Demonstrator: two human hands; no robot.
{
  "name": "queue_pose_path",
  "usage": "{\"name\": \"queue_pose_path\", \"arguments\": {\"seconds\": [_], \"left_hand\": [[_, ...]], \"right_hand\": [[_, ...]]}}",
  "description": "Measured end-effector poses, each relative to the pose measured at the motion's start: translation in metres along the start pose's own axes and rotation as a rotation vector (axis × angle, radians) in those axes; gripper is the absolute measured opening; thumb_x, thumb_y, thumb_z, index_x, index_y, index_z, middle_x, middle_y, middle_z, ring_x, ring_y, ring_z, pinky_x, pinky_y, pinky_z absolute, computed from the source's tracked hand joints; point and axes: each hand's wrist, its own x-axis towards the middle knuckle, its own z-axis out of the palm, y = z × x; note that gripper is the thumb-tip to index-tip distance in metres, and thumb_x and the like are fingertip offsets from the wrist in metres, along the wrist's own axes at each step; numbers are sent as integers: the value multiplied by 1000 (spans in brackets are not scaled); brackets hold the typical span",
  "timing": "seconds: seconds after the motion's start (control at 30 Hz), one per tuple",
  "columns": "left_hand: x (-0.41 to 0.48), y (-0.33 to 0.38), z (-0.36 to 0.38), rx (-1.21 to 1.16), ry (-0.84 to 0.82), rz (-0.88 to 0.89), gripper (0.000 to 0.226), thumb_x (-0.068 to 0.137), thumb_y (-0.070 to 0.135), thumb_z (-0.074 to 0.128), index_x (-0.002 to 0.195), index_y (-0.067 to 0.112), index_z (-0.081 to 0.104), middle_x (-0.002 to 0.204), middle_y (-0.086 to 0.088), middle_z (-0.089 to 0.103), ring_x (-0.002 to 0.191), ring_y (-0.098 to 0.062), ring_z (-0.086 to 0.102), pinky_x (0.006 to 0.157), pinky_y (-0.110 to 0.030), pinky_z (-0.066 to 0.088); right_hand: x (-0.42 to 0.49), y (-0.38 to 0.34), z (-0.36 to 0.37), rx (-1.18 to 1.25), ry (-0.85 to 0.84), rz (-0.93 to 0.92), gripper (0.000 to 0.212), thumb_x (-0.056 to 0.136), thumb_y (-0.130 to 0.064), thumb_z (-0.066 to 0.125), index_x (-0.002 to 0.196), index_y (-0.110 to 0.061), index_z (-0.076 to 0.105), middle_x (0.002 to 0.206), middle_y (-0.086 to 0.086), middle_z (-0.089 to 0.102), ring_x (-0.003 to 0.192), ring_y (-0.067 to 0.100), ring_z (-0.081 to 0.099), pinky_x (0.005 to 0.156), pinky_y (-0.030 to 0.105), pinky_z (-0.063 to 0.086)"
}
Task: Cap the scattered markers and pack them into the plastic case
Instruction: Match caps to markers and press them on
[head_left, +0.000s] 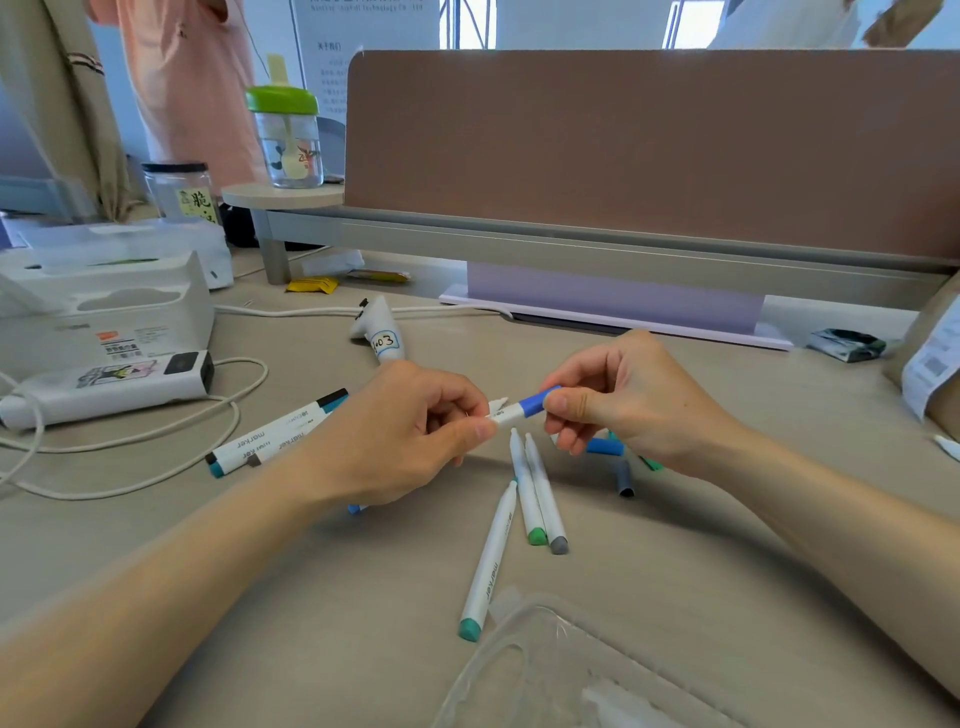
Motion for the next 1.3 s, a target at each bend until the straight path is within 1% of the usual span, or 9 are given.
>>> {"name": "queue_pose_path", "arguments": {"seconds": [0.23,0.33,0.43,0.53,0.63,0.8,0.97,1.1,1.3], "left_hand": [[1,-5,-14,1,25,-50,13,93,25,64,82,29,69,63,15,67,55,-6,57,51,-15,41],[2,-16,-29,33,70,-182,10,92,26,64,85,23,72,67,9,71,61,-13,64,59,-26,51],[1,-28,-39,121,63,-329,13,90,33,67,86,22,73,67,6,72,67,-14,67,70,-35,56],[0,-31,-39,228,49,-401,16,86,38,71,78,24,72,63,9,71,59,-2,63,62,-27,51],[0,-31,-35,284,11,-421,18,84,39,73,76,23,73,66,6,69,64,-8,62,64,-27,53],[1,-31,-30,321,-30,-439,18,80,38,78,72,23,73,64,10,64,59,-3,55,50,-9,37],[0,-32,-30,384,-49,-447,15,77,34,81,77,24,71,71,10,63,65,-4,56,56,-15,40],[-1,-33,-30,401,-23,-428,14,78,35,79,79,24,70,73,10,61,68,-6,56,57,-18,39],[2,-28,-25,325,8,-402,24,85,37,72,68,20,71,66,2,65,58,-6,52,52,-15,37]], "right_hand": [[2,1,5,-17,23,-10,12,92,-16,64,86,-11,74,60,5,65,49,16,55,51,25,50],[5,13,0,-102,153,-27,19,95,-23,62,94,-9,75,54,-1,56,45,8,47,48,19,42],[8,29,-10,-250,296,-73,19,94,-23,63,85,-11,76,52,-5,55,47,4,44,48,16,38],[11,41,-14,-384,301,-124,20,92,-25,63,81,-16,76,60,6,64,51,16,50,51,29,43],[10,47,-13,-474,278,-171,22,91,-29,61,83,-17,78,72,6,71,63,22,61,59,37,50],[11,50,-13,-505,285,-213,20,93,-22,61,83,-16,77,70,2,71,60,16,58,55,32,48],[11,54,-15,-532,292,-242,19,92,-18,64,78,-16,76,60,-1,65,54,10,52,49,15,37],[12,57,-17,-546,317,-253,20,92,-18,63,78,-14,76,61,2,66,56,17,55,50,25,42],[16,57,-26,-470,444,-221,20,91,-14,62,76,-14,76,73,8,72,70,28,63,64,42,50]]}}
